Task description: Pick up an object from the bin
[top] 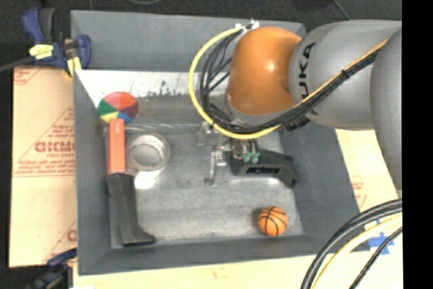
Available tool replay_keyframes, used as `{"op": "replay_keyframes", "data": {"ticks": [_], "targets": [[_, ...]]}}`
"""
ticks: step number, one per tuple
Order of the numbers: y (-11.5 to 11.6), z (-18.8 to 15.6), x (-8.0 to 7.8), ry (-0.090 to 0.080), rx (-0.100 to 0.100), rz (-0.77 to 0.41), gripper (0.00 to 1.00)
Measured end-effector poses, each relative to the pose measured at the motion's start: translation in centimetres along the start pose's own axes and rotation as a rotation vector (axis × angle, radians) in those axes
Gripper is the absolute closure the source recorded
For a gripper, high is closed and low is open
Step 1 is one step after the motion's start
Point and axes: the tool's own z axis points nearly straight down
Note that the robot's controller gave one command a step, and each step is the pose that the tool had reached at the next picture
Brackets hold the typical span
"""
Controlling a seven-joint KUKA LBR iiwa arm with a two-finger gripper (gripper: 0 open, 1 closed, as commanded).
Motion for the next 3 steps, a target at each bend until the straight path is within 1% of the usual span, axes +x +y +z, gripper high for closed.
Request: {"op": "replay_keyframes", "data": {"ticks": [1, 2, 3], "targets": [[0.0, -0.5, -0.1, -0.007, 0.000, 0.001, 0.00], [-0.2, -0.8, -0.3, -0.003, -0.001, 0.001, 0.00], [-2.4, -3.2, -2.5, -0.015, 0.001, 0.011, 0.00]]}}
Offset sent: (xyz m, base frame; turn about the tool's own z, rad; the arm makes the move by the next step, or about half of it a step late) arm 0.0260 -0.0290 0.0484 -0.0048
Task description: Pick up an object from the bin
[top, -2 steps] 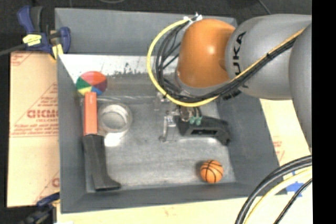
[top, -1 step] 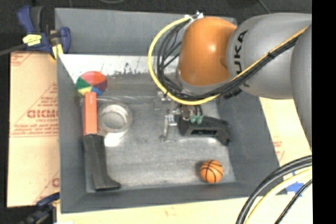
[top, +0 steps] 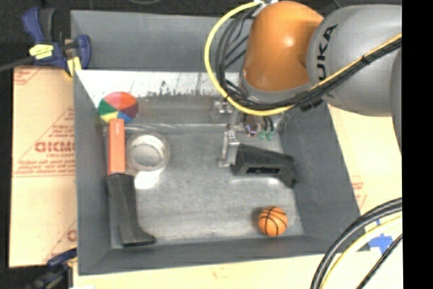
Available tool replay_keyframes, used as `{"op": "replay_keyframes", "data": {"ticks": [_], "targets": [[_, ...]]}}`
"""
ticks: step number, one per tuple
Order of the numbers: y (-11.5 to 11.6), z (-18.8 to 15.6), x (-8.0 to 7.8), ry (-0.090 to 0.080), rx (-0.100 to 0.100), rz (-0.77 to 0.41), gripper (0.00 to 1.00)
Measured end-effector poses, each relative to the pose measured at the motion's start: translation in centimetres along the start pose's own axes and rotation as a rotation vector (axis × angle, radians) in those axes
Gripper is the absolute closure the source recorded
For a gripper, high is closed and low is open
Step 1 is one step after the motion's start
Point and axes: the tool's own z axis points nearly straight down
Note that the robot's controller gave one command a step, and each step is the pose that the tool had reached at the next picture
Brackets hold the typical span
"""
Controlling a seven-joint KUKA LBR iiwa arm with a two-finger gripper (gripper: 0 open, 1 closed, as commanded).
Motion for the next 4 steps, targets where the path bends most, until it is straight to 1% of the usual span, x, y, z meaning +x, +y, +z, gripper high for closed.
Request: {"op": "replay_keyframes", "data": {"ticks": [1, 2, 3, 4], "targets": [[-3.0, 4.6, 2.7, 0.004, -0.001, 0.066, 0.00], [-5.7, 6.3, 0.8, 0.010, 0.001, -0.061, 0.00], [-8.2, 8.0, 0.0, 0.005, 0.000, -0.221, 0.00], [-10.3, 8.7, -1.4, 0.003, -0.004, -0.321, 1.00]]}}
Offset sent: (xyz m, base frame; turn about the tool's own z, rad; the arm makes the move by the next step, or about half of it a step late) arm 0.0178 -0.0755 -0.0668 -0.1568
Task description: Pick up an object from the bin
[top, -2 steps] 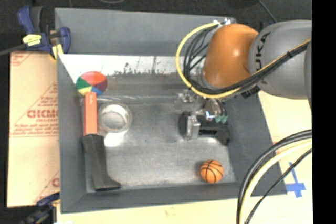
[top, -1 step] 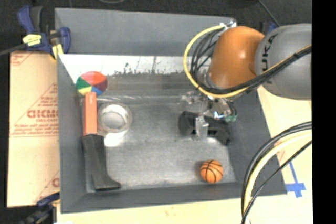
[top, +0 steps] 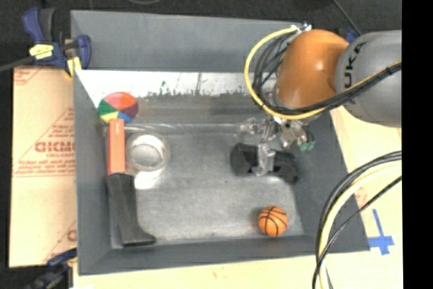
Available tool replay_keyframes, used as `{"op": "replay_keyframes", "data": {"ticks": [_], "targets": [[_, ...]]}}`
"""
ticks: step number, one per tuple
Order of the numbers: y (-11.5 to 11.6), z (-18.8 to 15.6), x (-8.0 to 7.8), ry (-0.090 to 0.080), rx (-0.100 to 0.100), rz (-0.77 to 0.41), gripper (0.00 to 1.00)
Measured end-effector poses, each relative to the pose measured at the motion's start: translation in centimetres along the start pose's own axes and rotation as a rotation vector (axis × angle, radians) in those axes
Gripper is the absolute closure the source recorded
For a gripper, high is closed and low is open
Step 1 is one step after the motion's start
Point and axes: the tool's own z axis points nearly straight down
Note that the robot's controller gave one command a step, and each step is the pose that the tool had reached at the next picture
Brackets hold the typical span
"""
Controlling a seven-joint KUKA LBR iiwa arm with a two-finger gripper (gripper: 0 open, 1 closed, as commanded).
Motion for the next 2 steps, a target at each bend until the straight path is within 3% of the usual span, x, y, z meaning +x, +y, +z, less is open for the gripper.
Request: {"op": "replay_keyframes", "data": {"ticks": [1, 2], "targets": [[0.0, 0.0, 0.0, 0.000, 0.000, 0.001, 1.00], [-2.7, -2.9, 0.3, 0.004, -0.010, -0.003, 1.00]]}}
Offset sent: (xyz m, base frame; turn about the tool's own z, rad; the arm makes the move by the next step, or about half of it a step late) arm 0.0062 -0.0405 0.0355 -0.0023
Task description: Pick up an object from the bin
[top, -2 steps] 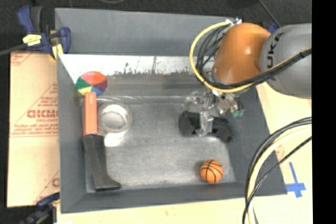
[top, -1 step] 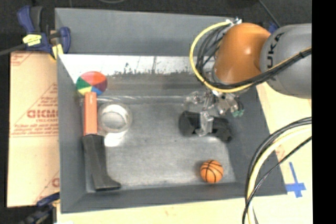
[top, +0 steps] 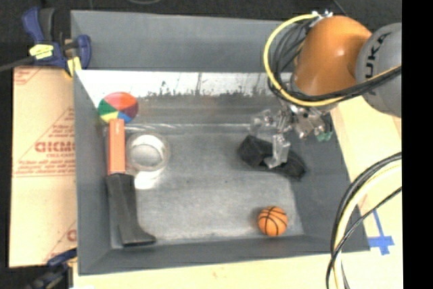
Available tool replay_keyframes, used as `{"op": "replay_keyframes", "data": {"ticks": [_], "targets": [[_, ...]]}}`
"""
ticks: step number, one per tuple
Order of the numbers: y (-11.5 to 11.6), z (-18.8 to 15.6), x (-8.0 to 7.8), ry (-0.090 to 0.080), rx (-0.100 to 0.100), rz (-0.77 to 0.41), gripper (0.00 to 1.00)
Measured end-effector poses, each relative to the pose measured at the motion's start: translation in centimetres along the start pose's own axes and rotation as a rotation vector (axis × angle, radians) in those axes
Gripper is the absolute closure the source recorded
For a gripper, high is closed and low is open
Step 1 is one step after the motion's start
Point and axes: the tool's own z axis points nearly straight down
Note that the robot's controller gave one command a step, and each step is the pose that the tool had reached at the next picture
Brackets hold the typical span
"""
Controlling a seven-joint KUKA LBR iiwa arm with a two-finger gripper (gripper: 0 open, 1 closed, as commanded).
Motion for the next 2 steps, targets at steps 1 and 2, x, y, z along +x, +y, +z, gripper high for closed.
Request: {"op": "replay_keyframes", "data": {"ticks": [1, 2], "targets": [[0.4, -2.1, -0.5, 0.002, 0.011, 0.024, 1.00], [-0.4, -7.1, 0.7, 0.009, 0.007, 0.029, 1.00]]}}
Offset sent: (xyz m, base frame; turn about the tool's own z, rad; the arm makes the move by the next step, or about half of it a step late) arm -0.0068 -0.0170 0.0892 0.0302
